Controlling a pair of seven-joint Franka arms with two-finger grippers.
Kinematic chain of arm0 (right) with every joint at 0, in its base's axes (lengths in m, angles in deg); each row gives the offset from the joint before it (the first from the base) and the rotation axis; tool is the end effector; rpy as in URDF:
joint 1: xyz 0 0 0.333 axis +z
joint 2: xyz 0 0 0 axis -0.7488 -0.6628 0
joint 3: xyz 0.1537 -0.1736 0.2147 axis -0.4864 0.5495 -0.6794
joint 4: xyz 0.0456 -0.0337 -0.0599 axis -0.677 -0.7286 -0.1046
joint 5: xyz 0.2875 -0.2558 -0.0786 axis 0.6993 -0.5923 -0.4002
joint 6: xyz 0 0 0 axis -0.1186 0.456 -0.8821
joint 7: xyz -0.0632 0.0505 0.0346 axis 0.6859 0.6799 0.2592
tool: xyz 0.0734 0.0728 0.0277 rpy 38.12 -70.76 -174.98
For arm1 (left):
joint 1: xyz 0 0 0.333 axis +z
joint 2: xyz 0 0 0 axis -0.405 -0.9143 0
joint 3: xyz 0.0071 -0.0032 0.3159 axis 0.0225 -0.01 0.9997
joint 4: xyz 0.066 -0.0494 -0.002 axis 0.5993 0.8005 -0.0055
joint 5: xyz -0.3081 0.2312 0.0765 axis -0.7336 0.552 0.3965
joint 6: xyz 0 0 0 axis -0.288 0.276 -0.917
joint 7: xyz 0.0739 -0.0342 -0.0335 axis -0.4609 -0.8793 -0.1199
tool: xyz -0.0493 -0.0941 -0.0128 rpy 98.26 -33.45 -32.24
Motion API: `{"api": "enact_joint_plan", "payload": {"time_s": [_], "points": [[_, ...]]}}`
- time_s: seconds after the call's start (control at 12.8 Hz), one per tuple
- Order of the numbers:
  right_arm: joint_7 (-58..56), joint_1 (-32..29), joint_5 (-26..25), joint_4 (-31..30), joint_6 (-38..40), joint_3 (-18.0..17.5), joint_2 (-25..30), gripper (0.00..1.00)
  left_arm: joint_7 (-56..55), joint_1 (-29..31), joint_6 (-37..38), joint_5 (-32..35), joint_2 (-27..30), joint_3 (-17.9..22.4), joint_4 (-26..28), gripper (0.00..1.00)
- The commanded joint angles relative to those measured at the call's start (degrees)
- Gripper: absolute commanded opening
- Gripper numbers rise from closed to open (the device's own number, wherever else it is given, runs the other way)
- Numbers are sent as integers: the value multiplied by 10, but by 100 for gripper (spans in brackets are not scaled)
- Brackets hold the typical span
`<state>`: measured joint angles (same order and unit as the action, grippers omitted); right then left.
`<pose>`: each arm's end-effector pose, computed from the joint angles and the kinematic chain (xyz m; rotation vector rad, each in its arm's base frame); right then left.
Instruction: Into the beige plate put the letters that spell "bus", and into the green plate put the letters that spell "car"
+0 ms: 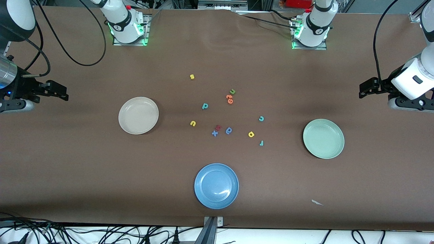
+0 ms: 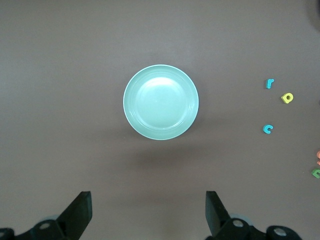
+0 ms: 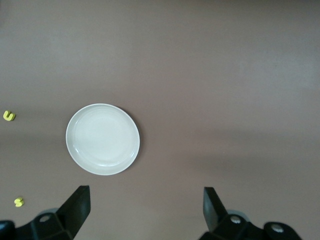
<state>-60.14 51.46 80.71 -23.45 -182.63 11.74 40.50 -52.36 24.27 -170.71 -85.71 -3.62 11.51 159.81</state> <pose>0.5925 -0.0040 0.5614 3.1306 0.1583 -0.0771 0.5795 -0.0078 0.5627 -3.1187 0.1372 0.1338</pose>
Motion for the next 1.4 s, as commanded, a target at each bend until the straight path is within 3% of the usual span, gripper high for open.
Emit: {"api": "enact_joint_plan", "payload": {"time_s": [0.0,1.33], "points": [[10,-8,9,32,52,-7,6,100,7,6,2,-17,-4,-1,-10,100],[-1,-7,6,28,61,-8,-2,100,8,5,1,-17,-5,-3,-10,100]]}}
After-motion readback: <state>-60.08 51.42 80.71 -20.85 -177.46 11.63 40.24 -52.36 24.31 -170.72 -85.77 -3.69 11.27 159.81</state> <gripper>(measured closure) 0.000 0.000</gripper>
